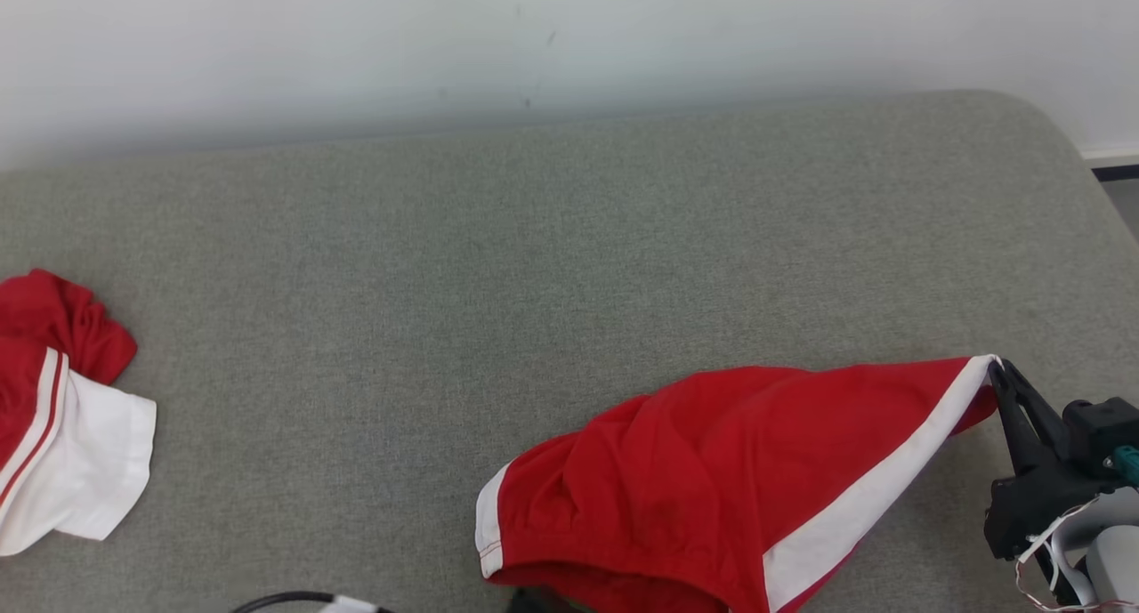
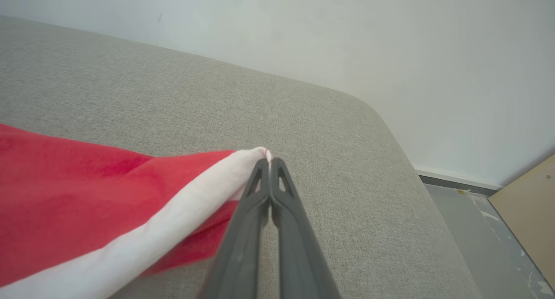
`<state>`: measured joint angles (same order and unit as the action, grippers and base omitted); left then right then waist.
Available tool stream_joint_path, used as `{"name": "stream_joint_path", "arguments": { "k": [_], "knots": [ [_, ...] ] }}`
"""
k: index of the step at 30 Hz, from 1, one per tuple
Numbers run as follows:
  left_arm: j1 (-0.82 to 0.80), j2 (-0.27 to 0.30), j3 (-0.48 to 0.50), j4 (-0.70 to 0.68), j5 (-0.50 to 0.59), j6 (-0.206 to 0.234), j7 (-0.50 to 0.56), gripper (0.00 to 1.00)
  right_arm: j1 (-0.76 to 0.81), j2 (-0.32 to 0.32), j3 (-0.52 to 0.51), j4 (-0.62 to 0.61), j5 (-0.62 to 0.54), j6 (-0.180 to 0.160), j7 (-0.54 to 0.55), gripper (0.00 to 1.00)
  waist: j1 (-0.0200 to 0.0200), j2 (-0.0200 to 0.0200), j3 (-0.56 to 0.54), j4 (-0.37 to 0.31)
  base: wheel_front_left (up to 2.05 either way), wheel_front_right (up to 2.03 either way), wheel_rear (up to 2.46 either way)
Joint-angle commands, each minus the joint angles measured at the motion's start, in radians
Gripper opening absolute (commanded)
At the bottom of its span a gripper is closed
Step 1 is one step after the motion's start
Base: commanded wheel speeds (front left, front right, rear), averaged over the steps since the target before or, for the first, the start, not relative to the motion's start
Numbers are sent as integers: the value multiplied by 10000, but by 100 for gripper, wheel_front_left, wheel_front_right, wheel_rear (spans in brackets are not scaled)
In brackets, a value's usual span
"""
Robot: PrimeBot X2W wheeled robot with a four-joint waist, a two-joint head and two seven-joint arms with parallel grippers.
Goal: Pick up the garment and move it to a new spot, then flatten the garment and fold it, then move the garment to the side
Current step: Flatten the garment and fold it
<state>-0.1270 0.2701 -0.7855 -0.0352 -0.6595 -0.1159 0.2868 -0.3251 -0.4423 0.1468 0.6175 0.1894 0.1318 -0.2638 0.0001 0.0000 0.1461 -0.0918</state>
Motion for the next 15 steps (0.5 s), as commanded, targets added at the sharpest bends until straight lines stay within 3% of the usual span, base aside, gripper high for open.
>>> {"name": "stream_joint_path", "arguments": {
  "k": [1, 8, 15],
  "knots": [
    [-267, -97, -248, 121, 241, -71, -15, 100, -52, 24, -58, -58, -75, -23, -13, 0, -1, 0, 222, 109, 0, 0, 0],
    [-1171, -734, -1041, 1281, 367, -139, 6, 100, -250, 65, -96, -206, -166, -23, -14, 0, -1, 0, 720, 162, 0, 0, 0],
    [-2118, -990, -2005, 2255, 183, -144, 324, 100, -552, 211, -31, -338, -218, -23, -14, 0, -1, 0, 1215, -68, 0, 0, 0]
  ]
}}
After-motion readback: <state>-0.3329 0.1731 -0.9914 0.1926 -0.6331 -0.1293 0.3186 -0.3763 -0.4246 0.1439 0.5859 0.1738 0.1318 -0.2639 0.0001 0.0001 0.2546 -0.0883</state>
